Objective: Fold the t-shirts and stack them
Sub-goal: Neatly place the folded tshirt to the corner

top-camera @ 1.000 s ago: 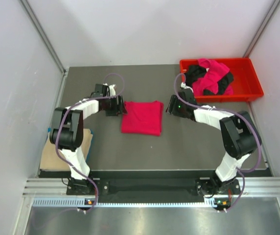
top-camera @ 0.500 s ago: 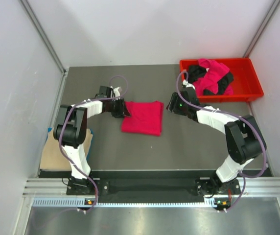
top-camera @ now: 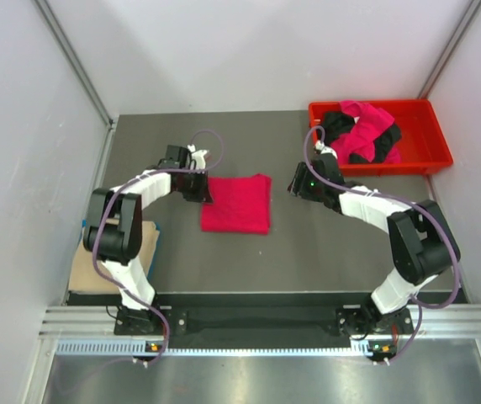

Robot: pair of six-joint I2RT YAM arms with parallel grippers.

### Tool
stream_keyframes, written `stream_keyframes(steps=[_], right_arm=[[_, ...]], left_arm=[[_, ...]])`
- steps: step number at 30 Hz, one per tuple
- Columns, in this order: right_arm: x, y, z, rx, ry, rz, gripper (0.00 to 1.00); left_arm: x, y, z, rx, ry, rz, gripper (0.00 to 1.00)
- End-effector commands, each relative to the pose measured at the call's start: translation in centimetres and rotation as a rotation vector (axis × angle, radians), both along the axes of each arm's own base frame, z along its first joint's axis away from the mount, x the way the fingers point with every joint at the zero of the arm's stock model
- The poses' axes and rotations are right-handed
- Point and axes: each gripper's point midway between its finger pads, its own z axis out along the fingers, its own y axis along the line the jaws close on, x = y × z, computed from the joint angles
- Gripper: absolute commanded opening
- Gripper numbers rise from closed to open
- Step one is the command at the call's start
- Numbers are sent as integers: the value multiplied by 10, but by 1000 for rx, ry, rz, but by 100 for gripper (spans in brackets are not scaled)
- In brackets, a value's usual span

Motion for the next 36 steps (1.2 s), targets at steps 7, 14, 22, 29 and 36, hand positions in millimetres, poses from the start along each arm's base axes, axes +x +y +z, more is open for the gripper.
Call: stream_keyframes(steps=[7,14,22,29,36], right_arm=[[2,-4,23,5,-79,2,59],[0,-5,23,0,-78,9,59],[-1,-5,26,11,-88,9,59],[-2,-7,29,10,-97,11,59],[-2,-8,29,12,-98,15,59]], left_arm=[[-73,67,11,329,37,-347,0],[-117,99,35,461,47,-447,0],[-162,124,60,559,76,-515,0],[-178,148,81,671,88,-488,0],[-173,171,124,802,40,-424,0]])
